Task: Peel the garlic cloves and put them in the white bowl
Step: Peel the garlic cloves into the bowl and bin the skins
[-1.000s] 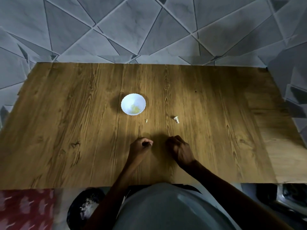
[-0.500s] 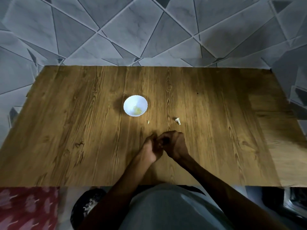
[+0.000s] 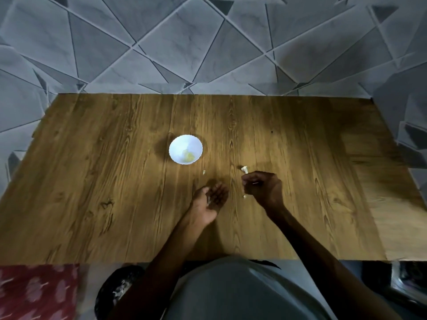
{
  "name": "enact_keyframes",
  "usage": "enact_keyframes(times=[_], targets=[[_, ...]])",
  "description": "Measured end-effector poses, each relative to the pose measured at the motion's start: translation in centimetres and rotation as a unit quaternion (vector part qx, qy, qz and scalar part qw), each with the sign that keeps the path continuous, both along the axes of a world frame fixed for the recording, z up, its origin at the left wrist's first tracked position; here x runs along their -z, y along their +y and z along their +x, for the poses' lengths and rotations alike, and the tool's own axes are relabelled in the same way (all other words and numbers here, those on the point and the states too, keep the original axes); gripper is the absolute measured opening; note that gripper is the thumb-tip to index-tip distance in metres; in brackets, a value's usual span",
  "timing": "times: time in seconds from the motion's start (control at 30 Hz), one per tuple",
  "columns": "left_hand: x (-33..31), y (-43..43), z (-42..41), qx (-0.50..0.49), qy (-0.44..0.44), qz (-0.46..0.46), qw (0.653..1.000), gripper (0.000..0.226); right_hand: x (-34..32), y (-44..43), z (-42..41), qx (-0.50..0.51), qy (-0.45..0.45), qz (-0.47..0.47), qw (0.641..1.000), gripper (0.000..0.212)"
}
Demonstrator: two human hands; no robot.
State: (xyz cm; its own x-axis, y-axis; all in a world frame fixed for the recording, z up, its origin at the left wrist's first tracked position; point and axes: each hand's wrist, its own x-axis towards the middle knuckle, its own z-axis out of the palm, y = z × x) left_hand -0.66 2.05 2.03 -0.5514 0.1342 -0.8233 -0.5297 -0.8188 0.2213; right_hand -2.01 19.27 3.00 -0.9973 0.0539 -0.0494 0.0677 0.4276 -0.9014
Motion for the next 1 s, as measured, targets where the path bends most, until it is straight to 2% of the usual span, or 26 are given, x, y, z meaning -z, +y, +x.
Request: enact_keyframes(times=[0.07,0.13,0.27,0.33,0.5,0.57,0.63,0.7,0.73,0.83,0.9,1.0], targets=[[0.3,-1.1,0.1,-0.005,0.003,-0.01,1.0,0.036,1.1,2.0,-0.2,0.028,-0.079,-0.033,0.996,0.013],[0.8,-2.2,0.1,-0.008,-0.001,-0.017,1.0,0.036,2.4,3.4,-0.1,0.005,-0.098,0.026,0.995,0.013],[1.6,-3.8,0.1,-0.008,-0.017,-0.029,0.999,0.037,4.0,3.3,0.8,-0.081,-0.061,0.185,0.978,0.011],[1.5,-4.1,0.3,-0.005,-0.018,-0.04,0.999,0.036,4.3,2.2,1.3,-0.099,-0.062,0.227,0.967,0.014],[1.1,-3.7,0.9,-0.002,-0.019,-0.053,0.998,0.037,6.1,0.7,2.0,-0.138,0.027,0.32,0.937,0.013],[1.2,-3.3,1.0,-0.003,-0.017,-0.055,0.998,0.038,6.7,0.6,2.1,-0.144,0.016,0.335,0.931,0.012],[1.2,-2.7,1.3,0.003,-0.018,-0.062,0.998,0.038,6.1,0.0,2.3,-0.143,-0.007,0.33,0.933,0.016],[1.0,-1.8,1.8,0.012,-0.019,-0.076,0.997,0.039,4.4,-1.2,2.7,-0.137,-0.039,0.267,0.953,0.01],[0.8,-1.4,2.2,0.013,-0.021,-0.081,0.996,0.039,3.4,-2.0,2.9,-0.145,-0.049,0.231,0.961,0.014],[0.2,-0.6,3.5,-0.014,-0.037,-0.064,0.997,0.031,0.5,-4.6,4.5,-0.213,-0.038,0.167,0.962,0.023],[0.1,-0.5,4.4,-0.039,-0.045,-0.027,0.998,0.025,-0.4,-6.0,5.5,-0.258,-0.033,0.187,0.947,0.02],[-0.1,-1.0,5.7,-0.04,-0.048,-0.001,0.998,0.03,-0.8,-7.6,6.5,-0.247,-0.025,0.211,0.946,0.012]])
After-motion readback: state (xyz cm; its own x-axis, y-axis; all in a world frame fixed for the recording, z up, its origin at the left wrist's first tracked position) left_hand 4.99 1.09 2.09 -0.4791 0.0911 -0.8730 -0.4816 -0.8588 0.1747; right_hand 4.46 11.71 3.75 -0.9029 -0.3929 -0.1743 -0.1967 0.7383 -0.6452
